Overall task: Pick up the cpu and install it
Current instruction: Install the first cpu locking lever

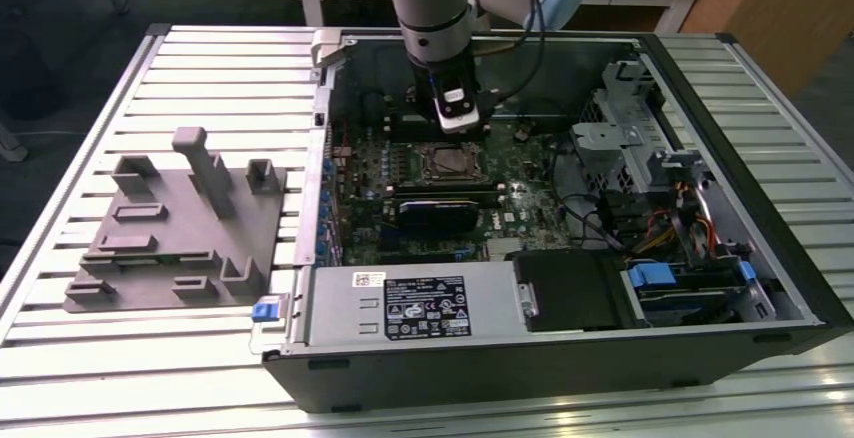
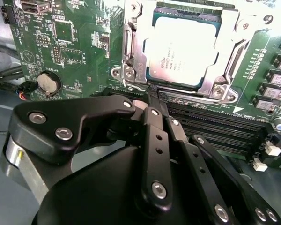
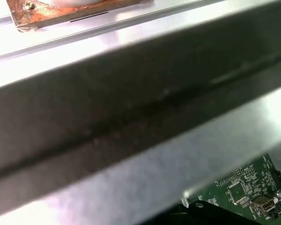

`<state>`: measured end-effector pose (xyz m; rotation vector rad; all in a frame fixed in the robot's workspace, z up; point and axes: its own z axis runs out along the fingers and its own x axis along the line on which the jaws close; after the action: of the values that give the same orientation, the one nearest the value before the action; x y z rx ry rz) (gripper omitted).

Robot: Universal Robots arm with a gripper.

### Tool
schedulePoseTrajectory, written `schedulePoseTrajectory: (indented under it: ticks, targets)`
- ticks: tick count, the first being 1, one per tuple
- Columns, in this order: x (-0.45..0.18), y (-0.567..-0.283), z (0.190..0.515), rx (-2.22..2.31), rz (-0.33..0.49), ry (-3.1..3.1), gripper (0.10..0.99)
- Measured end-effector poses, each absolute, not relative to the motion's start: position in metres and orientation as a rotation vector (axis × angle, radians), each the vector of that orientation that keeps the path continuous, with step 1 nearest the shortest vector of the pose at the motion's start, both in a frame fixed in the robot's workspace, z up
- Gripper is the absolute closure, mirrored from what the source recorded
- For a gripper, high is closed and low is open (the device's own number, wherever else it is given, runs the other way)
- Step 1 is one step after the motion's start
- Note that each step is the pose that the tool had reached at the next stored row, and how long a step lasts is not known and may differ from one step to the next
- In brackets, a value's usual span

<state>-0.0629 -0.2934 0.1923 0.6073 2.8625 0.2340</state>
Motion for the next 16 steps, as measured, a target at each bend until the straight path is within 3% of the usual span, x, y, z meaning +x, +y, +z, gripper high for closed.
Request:
schedulePoseTrajectory:
  ticks: [16]
  targets:
    - [-0.0629, -0.2967, 0.1969, 0.616, 0.299, 2.864, 0.980]
